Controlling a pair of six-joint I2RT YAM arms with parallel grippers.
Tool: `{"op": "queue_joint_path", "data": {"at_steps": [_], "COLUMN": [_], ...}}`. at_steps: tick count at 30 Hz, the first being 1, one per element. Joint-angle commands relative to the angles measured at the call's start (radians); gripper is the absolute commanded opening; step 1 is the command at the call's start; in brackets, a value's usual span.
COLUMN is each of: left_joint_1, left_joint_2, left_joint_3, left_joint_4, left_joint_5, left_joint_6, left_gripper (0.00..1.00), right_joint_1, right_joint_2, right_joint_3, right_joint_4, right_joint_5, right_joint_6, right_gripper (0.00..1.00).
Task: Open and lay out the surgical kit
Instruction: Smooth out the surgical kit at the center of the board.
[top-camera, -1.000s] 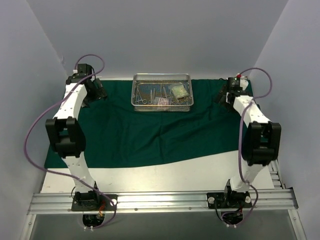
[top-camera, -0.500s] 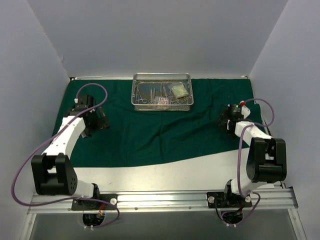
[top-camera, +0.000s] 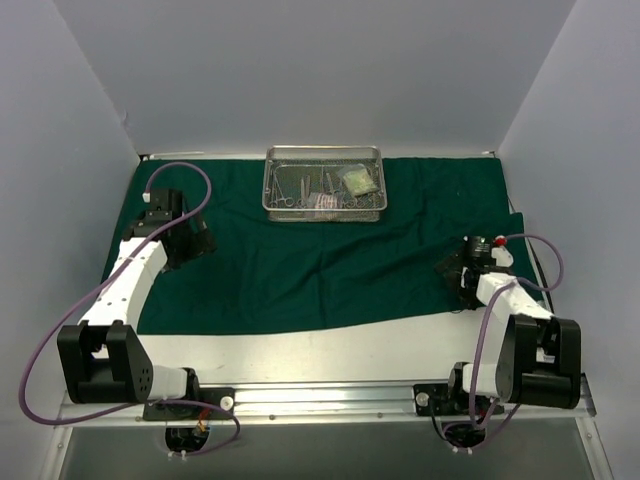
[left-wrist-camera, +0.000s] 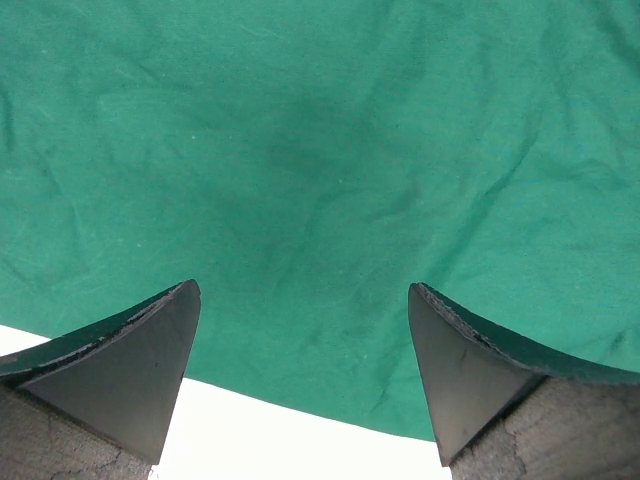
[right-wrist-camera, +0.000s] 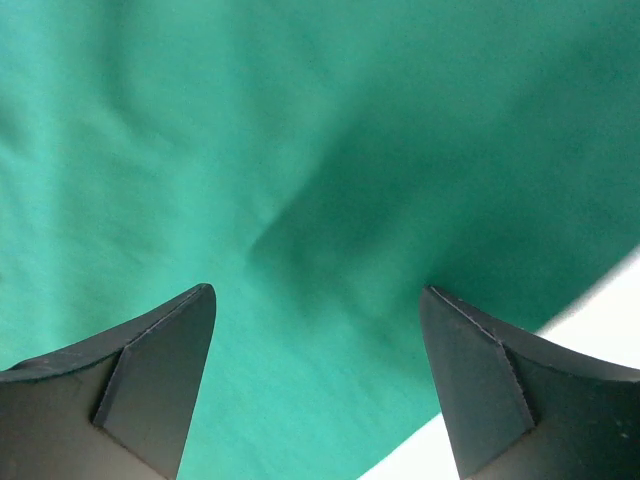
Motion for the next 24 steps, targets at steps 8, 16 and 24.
{"op": "queue_joint_path", "data": {"at_steps": [8, 16, 24], "left_joint_1": [0.002, 0.000, -0.015], "left_joint_2": [-0.005, 0.116, 0.150], "left_joint_3": [0.003, 0.055, 0.060], "left_joint_4": [0.015, 0.022, 0.042], "left_joint_5": [-0.038, -0.019, -0.023], "left_joint_6": [0.010, -0.007, -0.004], "left_gripper": [0.94, 0.94, 0.94], "right_joint_1": [-0.127, 0.032, 0.063], "right_joint_2": [-0.313, -0.074, 0.136], "right_joint_3": [-0.016, 0.175, 0.197], "right_joint_4": [-0.418, -0.171, 0.137], "right_joint_5": [0.042, 0.052, 0.039], "right_joint_6": [0.058, -0.141, -0.099], "right_gripper": [0.81, 0.81, 0.79]}}
